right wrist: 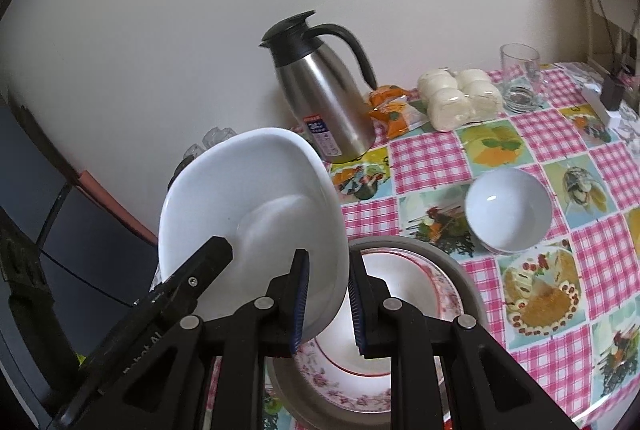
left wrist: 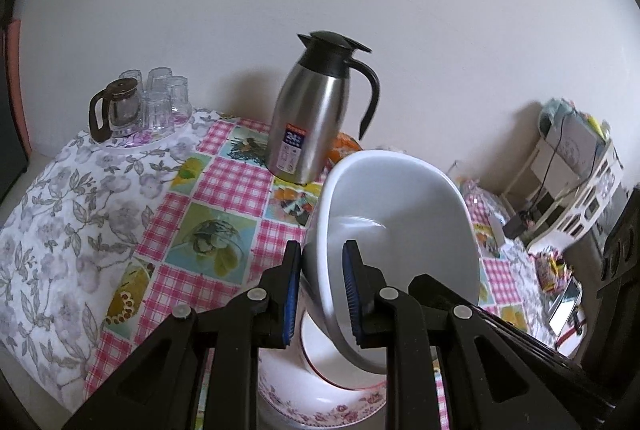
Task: Organize plates and bowls
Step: 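Carry the square bowl over the steel basin with both grippers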
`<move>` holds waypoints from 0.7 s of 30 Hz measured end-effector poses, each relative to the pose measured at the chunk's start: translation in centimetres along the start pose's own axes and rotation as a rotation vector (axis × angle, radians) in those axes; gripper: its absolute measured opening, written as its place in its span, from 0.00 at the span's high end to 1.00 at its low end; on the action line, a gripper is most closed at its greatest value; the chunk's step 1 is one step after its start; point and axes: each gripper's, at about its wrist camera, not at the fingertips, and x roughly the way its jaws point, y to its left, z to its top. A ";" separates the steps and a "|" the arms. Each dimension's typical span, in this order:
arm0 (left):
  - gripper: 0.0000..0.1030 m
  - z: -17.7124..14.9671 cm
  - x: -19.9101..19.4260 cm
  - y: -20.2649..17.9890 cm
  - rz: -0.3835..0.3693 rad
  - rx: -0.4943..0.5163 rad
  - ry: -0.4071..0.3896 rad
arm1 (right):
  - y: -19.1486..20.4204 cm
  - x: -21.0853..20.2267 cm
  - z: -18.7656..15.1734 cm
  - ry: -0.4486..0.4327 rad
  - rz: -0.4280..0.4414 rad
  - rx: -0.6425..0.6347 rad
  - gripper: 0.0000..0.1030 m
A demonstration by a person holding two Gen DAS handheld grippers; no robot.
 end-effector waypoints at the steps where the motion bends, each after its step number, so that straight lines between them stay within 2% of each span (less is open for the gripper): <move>1: 0.79 -0.1 0.1 -0.2 0.000 0.006 0.002 | -0.4 -0.1 -0.2 -0.005 0.004 0.008 0.80; 13: 0.79 -1.4 1.3 -4.0 -0.004 0.097 0.063 | -4.5 -2.2 -1.1 -0.043 0.006 0.052 0.80; 21: 0.79 -2.0 1.6 -4.9 0.021 0.124 0.087 | -5.3 -1.9 -2.0 -0.004 -0.007 0.056 0.80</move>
